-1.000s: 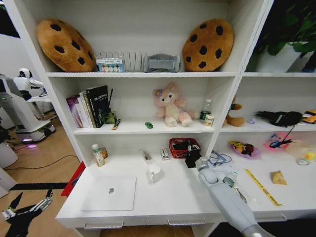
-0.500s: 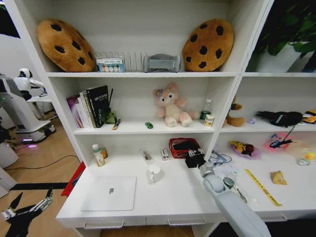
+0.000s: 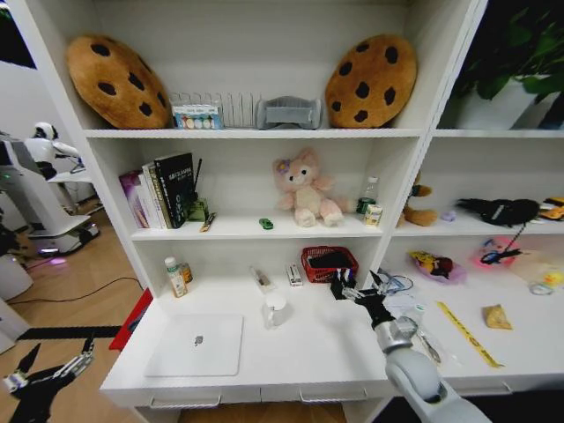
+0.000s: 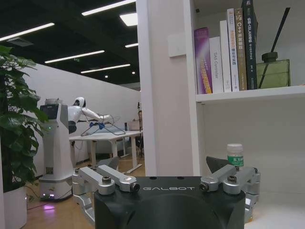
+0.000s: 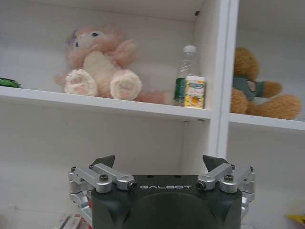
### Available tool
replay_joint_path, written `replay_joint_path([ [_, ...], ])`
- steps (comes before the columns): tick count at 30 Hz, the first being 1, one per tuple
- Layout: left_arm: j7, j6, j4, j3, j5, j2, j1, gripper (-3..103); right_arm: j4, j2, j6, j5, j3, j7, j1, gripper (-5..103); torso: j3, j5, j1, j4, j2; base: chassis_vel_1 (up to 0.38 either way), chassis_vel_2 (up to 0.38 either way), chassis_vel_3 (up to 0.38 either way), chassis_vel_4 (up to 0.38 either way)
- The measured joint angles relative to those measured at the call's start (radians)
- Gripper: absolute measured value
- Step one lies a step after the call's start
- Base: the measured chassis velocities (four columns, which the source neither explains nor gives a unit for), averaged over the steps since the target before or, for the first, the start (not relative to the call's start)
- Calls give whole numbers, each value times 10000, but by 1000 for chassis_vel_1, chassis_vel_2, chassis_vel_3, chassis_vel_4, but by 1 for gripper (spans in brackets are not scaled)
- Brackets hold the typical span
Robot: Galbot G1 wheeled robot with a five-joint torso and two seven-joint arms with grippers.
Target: Organize the objects on the table.
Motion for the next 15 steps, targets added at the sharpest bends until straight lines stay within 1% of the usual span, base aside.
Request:
replay_joint_path([
  [1, -3, 0, 0, -1, 0, 1, 0, 100, 122, 112, 115, -10, 360, -22, -343, 100, -1, 1, 0, 0, 0, 0, 0, 0, 0],
  [2, -3, 0, 0, -1, 0, 1, 0, 100, 122, 112, 115, -10, 360, -22, -343, 100, -1, 1, 0, 0, 0, 0, 0, 0, 0],
  [3, -3, 0, 0, -1, 0, 0, -1, 100, 214, 315, 249, 92, 915, -61, -861, 100, -1, -5, 0, 0, 0, 0, 0, 0, 0],
  [4, -3, 0, 0, -1, 0, 0, -1, 100, 214, 315, 249, 92, 915, -61, -861, 100, -1, -5, 0, 0, 0, 0, 0, 0, 0],
  [5, -1, 0, -1, 0, 0, 0, 0, 100, 213, 511, 321, 426, 1379, -72, -1226, 100, 0, 0, 0, -1, 0, 0, 0, 0, 0],
  [7, 0, 0, 0, -1, 0, 0, 0, 100, 68, 659, 359, 833, 1817, -68, -1431, 100, -1, -2, 0, -1, 1, 0, 0, 0, 0],
  [8, 0, 0, 0, -1, 0, 0, 0, 100, 68, 659, 359, 833, 1817, -68, -1431, 100, -1, -2, 0, -1, 1, 0, 0, 0, 0],
  [11, -1, 0, 0, 0, 0, 0, 0, 100, -755, 669, 415, 1266, 2306, 6, -1328, 100, 1, 2, 0, 0, 0, 0, 0, 0, 0],
  [15, 0, 0, 0, 0, 0, 0, 0, 100, -1223, 545, 416, 1404, 2363, 17, -1103, 100, 1, 1, 1, 2, -2, 0, 0, 0, 0],
])
